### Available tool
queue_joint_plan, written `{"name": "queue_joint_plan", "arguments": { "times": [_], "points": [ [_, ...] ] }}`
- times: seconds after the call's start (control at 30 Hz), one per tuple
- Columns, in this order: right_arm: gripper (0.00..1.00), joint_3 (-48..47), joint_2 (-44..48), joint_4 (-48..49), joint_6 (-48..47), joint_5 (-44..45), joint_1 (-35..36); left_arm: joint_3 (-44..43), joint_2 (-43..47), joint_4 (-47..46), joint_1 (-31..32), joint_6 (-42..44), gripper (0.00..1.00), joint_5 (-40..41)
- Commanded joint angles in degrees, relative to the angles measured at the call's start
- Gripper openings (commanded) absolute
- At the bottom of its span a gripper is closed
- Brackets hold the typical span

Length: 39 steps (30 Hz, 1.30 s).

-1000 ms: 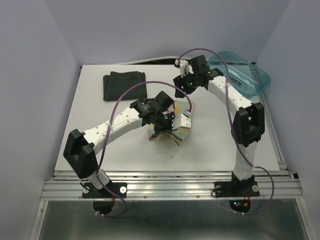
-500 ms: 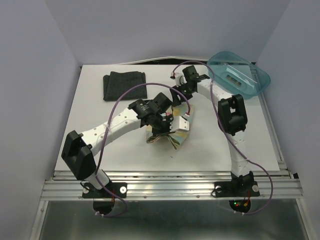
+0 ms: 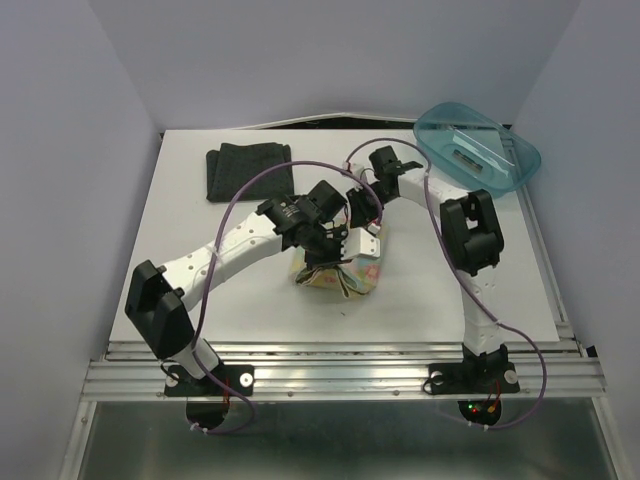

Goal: Fold and stack the skirts
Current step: Fold the skirt

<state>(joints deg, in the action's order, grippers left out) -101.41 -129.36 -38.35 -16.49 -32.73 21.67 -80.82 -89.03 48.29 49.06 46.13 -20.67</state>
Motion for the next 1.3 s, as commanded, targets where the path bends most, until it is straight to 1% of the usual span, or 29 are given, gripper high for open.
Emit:
{"name": "queue_joint_plan", "arguments": {
  "times": [0.0,0.33,0.57,0.7,1.07,1.23,1.27],
  "points": [
    [0.28,4.98,3.32,-0.33,-1.79,-4.44,0.57,-4.35,-0.88,0.14,0.25,-0.34,0.0,1.68],
    [0.28,11.84,6.75,0.64,-2.49,-8.66,2.93,-6.19,-4.91,-5.83,-0.01,0.72,0.0,6.42],
    [0.28,13.43,7.37,0.73,-2.06,-10.6,4.08,-5.85,-6.76,-10.23,-0.19,2.12,0.0,8.27],
    [0.28,13.51,7.37,0.82,-1.79,-11.56,4.08,-3.31,-7.29,-12.95,-0.37,3.08,0.0,9.41],
    [0.29,14.04,7.02,0.82,-1.62,-14.29,4.08,4.35,-7.2,-25.35,-0.72,3.97,0.0,13.54],
    [0.29,14.04,6.75,0.73,-1.62,-14.38,4.08,6.72,-8.0,-28.95,-1.16,3.09,0.0,14.33],
    [0.29,14.13,6.67,0.73,-1.79,-14.55,4.08,7.77,-8.08,-30.87,-1.24,2.74,0.0,14.6]
  ]
}}
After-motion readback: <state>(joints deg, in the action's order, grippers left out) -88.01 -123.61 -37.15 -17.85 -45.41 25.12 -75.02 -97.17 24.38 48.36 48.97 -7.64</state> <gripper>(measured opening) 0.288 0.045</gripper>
